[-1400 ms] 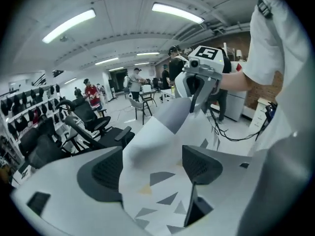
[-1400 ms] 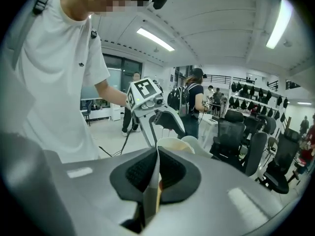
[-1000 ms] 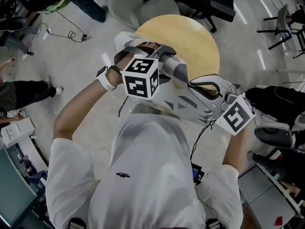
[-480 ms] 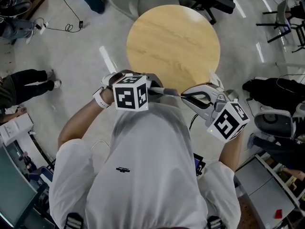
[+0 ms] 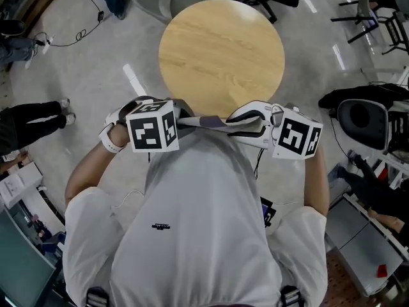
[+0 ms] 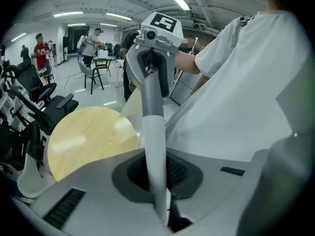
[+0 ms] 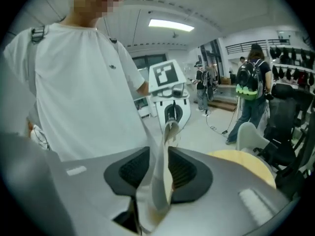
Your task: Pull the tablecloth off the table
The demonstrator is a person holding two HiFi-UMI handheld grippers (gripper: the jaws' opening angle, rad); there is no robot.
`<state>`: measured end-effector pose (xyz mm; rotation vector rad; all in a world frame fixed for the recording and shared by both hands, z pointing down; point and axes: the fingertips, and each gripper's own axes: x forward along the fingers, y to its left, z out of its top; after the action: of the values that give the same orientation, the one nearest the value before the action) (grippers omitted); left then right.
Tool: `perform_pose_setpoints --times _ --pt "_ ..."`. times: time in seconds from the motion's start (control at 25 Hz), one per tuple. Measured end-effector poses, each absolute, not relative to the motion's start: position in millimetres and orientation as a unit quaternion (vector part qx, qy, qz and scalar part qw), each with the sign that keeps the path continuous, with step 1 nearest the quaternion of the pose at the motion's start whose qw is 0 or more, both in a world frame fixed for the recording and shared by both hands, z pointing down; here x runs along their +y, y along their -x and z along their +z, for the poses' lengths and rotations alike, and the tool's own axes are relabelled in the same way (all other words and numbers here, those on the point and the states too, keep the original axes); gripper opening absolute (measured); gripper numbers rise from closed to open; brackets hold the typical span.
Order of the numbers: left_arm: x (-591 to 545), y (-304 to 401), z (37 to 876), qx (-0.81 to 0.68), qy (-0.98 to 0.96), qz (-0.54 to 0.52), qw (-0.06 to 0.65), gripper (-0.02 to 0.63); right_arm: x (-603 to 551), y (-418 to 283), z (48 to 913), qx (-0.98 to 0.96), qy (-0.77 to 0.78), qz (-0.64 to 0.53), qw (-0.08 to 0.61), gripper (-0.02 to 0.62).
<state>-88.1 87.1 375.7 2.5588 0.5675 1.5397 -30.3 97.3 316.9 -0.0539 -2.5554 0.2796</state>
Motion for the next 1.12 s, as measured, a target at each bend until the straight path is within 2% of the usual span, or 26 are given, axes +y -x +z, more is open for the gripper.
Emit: perform_pose_setpoints --times 0.04,0.12,0.24,0.68,0.88,1.12 --pt "85.2 89.5 373.1 0.181 -0.841 0.507 0.051 0.011 99.8 25.7 327.3 -0.946 0.022 0.094 0.31 0.123" --pt "80.4 94.1 366.4 0.169 -0.844 0.507 0.05 0.011 101.0 22.3 340.0 -0.937 0.012 0.071 0.342 0.102" --pt "76.1 98.2 358.8 0.156 -0.847 0.506 0.047 0.011 107.0 28.6 335.5 -0.943 0.018 0.079 0.321 0.048" --pt "62.1 94.2 352.1 0.14 -0.853 0.499 0.061 0.012 77.3 15.8 316.8 -0.957 -0.01 0.108 0.269 0.057" --pt "63.0 91.5 347.4 0.147 -0.853 0.496 0.067 0.011 77.6 11.3 309.1 -0.953 0.008 0.094 0.288 0.018" --pt "64.6 84.6 340.2 0.161 -0.855 0.488 0.074 0.011 81.1 4.4 297.8 -0.947 0.015 0.08 0.311 0.015"
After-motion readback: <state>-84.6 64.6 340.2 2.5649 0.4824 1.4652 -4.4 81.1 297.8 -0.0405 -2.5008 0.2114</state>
